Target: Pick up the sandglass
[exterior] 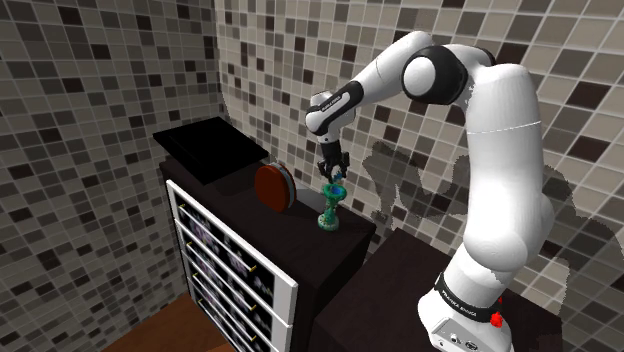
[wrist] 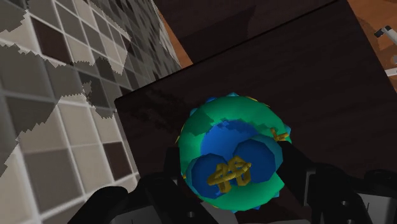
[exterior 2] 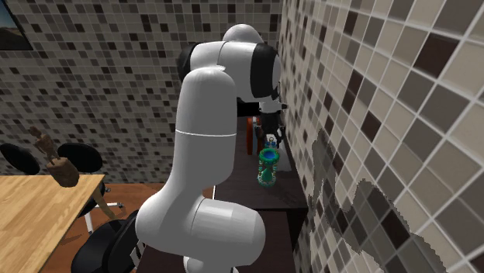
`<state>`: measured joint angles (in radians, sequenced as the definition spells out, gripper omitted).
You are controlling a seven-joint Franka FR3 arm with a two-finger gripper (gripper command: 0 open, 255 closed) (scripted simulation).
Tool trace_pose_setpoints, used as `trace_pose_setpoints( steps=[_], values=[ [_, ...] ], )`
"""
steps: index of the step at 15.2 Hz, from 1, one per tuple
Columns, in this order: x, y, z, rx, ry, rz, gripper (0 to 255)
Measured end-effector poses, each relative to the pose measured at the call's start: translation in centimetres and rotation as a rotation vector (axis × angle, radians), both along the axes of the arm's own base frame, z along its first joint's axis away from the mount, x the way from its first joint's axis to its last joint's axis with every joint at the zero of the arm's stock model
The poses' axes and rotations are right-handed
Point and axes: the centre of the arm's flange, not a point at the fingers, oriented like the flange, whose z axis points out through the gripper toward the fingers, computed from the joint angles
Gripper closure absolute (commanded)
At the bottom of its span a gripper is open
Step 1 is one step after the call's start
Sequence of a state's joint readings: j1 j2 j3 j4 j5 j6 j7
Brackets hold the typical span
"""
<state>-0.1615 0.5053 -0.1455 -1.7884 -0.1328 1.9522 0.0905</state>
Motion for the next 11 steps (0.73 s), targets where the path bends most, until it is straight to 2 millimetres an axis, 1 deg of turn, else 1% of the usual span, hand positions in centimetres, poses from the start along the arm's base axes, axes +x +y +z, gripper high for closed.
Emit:
trace_pose_setpoints(
  steps=[8, 11],
  values=[
    [0.0, -0.1, 4.3, 0.0, 0.0, 0.0, 255],
    [0.1, -0.1, 5.5, 0.0, 0.0, 0.0, 255]
  ],
)
